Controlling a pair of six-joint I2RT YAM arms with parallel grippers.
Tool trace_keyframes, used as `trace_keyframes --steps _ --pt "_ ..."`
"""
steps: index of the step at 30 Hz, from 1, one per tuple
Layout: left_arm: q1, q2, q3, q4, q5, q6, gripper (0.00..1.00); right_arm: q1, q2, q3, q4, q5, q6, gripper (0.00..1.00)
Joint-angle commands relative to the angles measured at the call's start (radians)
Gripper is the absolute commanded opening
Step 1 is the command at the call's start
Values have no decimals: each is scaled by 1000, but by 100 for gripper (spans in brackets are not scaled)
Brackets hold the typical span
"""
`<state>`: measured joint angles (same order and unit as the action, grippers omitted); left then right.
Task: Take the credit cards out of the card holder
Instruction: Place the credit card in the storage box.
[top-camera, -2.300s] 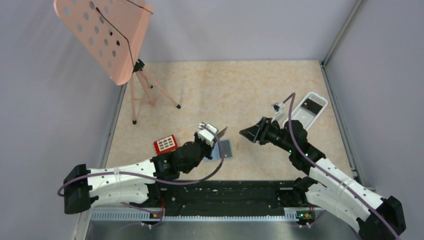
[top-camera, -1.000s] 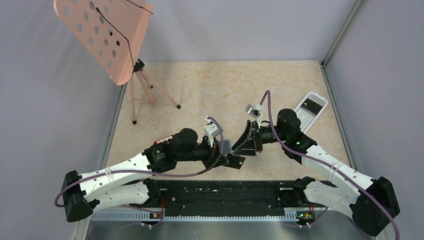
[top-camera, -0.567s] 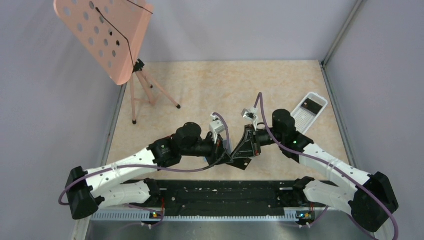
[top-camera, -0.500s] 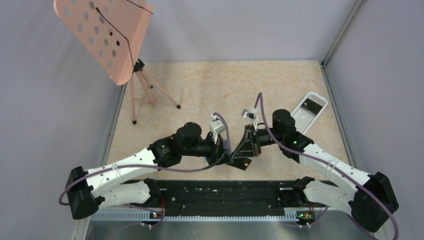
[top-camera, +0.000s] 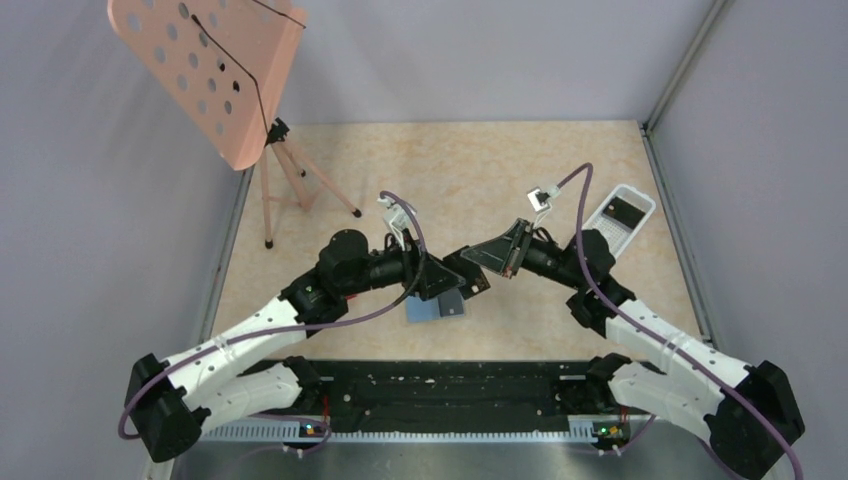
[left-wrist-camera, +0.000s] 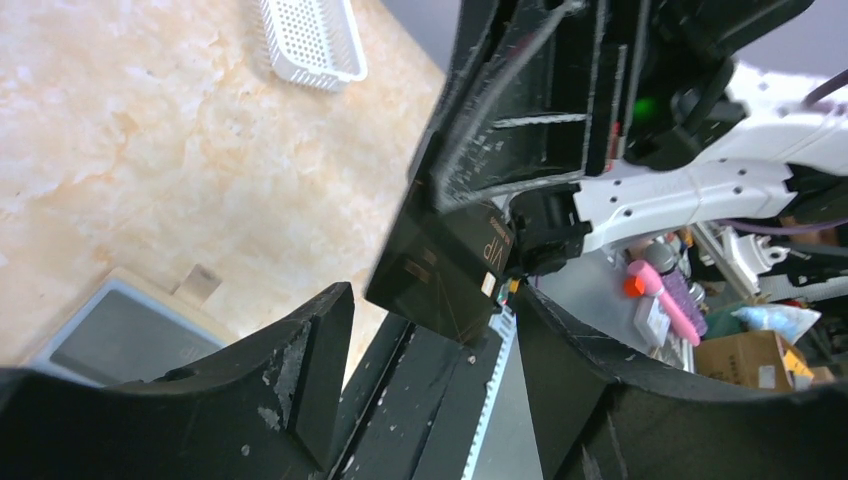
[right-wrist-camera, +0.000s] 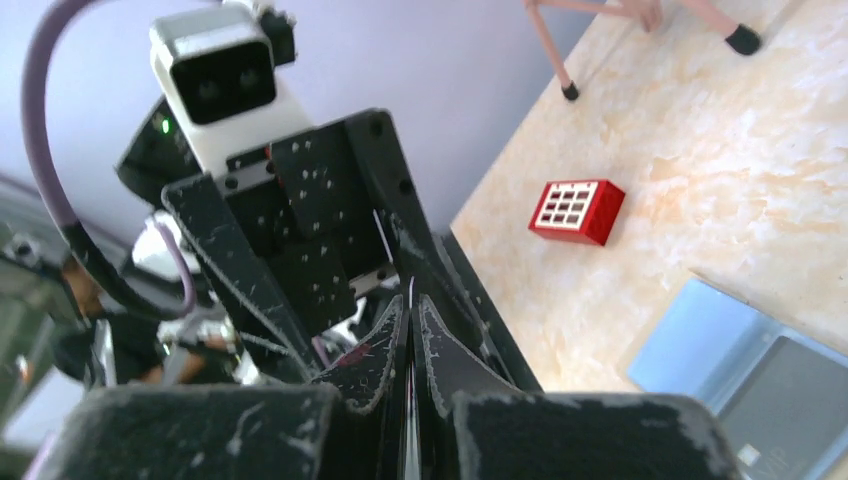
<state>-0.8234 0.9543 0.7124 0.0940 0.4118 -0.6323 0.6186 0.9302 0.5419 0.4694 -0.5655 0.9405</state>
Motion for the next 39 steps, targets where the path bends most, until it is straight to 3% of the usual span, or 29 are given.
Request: trace_keyframes --steps 1,6,12,14,20,23,28,33,37,39 --pt "6 20 -15 178 -9 -78 67 -3 -18 -66 242 218 225 0" --pt "6 71 -23 318 2 -143 65 -3 -62 -152 379 310 293 0" --pt "7 160 -48 478 48 -241 56 -3 -168 -211 335 413 298 0" --pt "7 182 -47 505 57 -261 46 -3 -182 -221 318 415 303 0" --pt "27 194 -46 517 71 -278 0 -7 -195 -239 280 339 251 3" --pt "61 163 -66 485 92 -272 0 -32 -216 -203 171 220 117 27" --pt "134 109 -63 282 179 -186 0 -77 -258 -81 -118 77 -126 53" --pt "164 60 -25 42 277 -40 0 -149 -179 91 -429 -141 -389 60" --pt "165 47 0 -87 375 31 0 -182 -70 181 -531 -330 -491 60" --pt "165 49 1 -129 427 45 0 -183 -30 202 -532 -390 -517 55"
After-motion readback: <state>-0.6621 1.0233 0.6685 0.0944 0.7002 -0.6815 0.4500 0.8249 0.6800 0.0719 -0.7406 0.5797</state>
